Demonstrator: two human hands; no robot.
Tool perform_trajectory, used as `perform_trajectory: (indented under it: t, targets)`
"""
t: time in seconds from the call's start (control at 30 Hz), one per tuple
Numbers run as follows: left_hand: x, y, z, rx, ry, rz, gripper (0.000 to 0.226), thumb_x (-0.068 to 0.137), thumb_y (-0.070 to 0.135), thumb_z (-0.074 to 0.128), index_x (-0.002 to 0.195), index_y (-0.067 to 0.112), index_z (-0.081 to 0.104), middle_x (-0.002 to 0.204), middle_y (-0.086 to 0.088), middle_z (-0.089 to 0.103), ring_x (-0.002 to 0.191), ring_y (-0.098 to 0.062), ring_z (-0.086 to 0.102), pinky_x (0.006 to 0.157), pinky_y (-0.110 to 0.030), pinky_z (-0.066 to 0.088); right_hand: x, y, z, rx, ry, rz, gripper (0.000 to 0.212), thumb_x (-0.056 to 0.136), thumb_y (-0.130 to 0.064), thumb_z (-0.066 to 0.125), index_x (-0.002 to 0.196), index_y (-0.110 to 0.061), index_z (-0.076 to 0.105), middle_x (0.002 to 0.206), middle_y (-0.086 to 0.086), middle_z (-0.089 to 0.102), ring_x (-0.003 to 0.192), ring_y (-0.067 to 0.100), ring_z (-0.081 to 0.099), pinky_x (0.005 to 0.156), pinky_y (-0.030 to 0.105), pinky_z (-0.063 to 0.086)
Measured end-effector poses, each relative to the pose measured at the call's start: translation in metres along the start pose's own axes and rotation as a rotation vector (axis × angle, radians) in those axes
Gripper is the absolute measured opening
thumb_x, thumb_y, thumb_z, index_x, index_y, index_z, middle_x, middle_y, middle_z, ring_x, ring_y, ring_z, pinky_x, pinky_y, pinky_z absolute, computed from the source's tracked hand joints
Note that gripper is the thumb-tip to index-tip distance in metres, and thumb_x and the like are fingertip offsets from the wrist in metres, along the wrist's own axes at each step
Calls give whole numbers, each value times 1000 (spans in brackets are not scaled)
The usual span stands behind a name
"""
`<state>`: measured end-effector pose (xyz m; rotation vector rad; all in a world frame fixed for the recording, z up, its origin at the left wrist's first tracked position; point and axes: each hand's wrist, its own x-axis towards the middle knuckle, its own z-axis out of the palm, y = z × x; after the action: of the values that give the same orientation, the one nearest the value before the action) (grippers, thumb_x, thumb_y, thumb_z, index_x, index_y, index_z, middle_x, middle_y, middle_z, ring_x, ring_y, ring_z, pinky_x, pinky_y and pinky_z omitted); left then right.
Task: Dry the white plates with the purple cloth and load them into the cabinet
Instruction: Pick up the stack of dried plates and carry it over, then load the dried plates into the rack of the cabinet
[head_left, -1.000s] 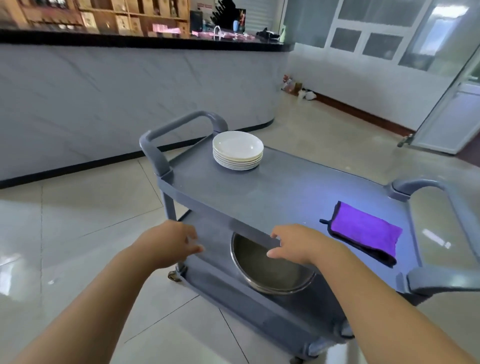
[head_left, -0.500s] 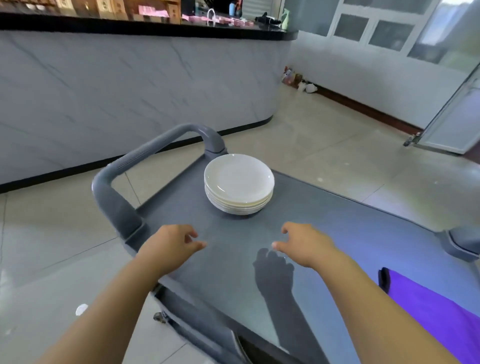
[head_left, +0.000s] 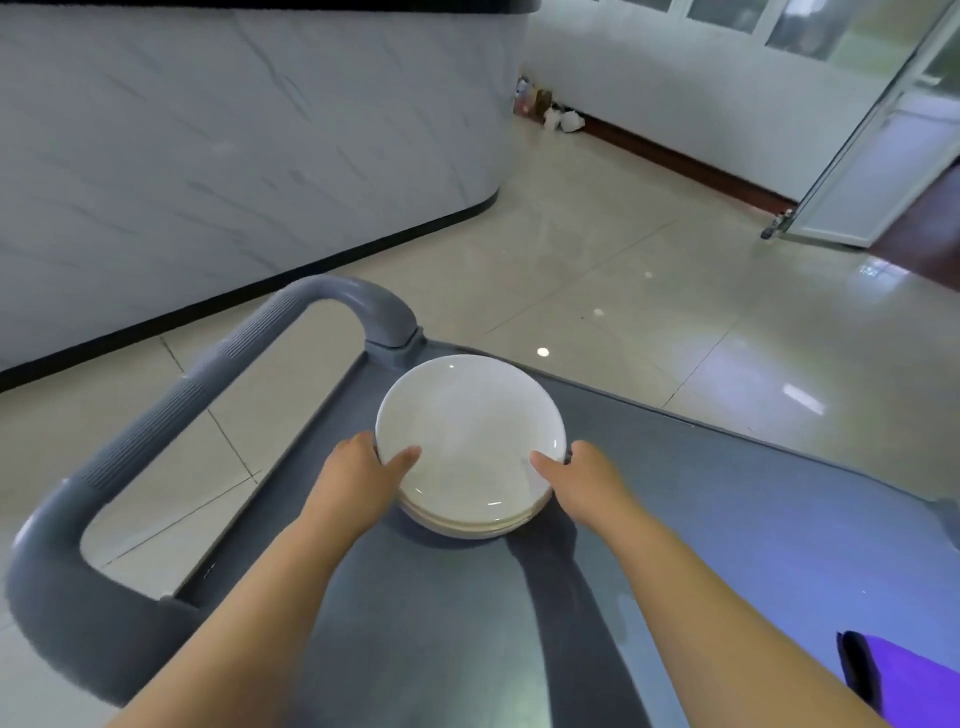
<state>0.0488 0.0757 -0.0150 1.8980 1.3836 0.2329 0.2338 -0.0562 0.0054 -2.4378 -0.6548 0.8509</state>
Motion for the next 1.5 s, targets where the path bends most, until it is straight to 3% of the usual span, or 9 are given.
perform_trajectory:
  t: [0.2, 0.37, 0.5, 0.67, 0.8, 1.07, 1.27, 1.4, 1.5]
  targets:
    - [10, 11, 4, 65, 24, -122, 25, 89, 37, 62, 87, 13, 54, 75, 2, 55, 64, -15, 52, 50, -26, 35, 15, -5, 6, 29, 49, 45, 24, 86, -26, 66, 99, -6, 59, 91, 6, 60, 79, 25, 55, 55, 26, 36]
    - [15, 9, 3, 28, -10, -154, 28, 85, 35, 66, 94, 9, 63, 79, -2, 63, 65, -14, 56, 52, -27, 39, 17, -7, 4, 20, 47, 91, 27, 82, -27, 71, 94, -8, 56, 90, 6, 62, 83, 28, 61, 68, 30, 47]
    - [11, 7, 1, -56, -42, -154, 30, 84, 36, 68, 87, 7, 63, 76, -4, 64, 65, -18, 57, 52, -27, 37, 14, -2, -6, 151, 14, 105, 43, 63, -32, 74, 92, -3, 60, 91, 15, 69, 80, 35, 68, 75, 48, 58]
    - [2, 0, -6, -294, -167, -258, 35, 81, 28, 75, 69, 4, 52, 63, -8, 52, 55, -22, 44, 59, -30, 38, -6, 7, -16, 392, -94, 155, 38, 79, -13, 76, 102, 3, 50, 97, 19, 67, 71, 28, 69, 50, 29, 56]
    - [-6, -1, -8, -336, -214, -265, 29, 78, 21, 78, 70, 2, 58, 60, -9, 50, 55, -23, 42, 61, -31, 37, -19, 21, -11, 449, -153, 184, 29, 82, -7, 73, 102, 8, 59, 87, 19, 71, 62, 24, 69, 52, 28, 56]
    - [-40, 20, 3, -278, -223, -15, 16, 80, 16, 75, 92, 17, 64, 92, -5, 69, 88, -28, 66, 87, -48, 55, -52, 61, -18, 582, 15, 172, 37, 77, -2, 76, 108, 2, 57, 100, 15, 69, 85, 31, 70, 74, 44, 60]
    - [-76, 75, 23, -236, -250, 271, 15, 82, 17, 73, 87, 24, 61, 87, 2, 66, 83, -24, 63, 77, -40, 54, -111, 96, -67, 636, 286, 99, 30, 76, -1, 75, 102, -2, 60, 98, 13, 68, 87, 31, 68, 75, 48, 59]
    - [-114, 109, 49, -212, -320, 424, 19, 83, 19, 72, 99, 19, 63, 87, 9, 64, 78, -12, 60, 60, -23, 43, -171, 133, -97, 679, 481, 77, 28, 80, 1, 72, 103, -6, 58, 93, 5, 64, 83, 30, 66, 41, 20, 50]
    - [-159, 129, 71, -209, -403, 520, 19, 83, 18, 72, 99, 24, 62, 85, 13, 63, 78, -5, 59, 60, -20, 41, -220, 174, -108, 667, 613, 112, 33, 77, -4, 77, 106, -5, 61, 94, 5, 66, 84, 29, 67, 64, 45, 60]
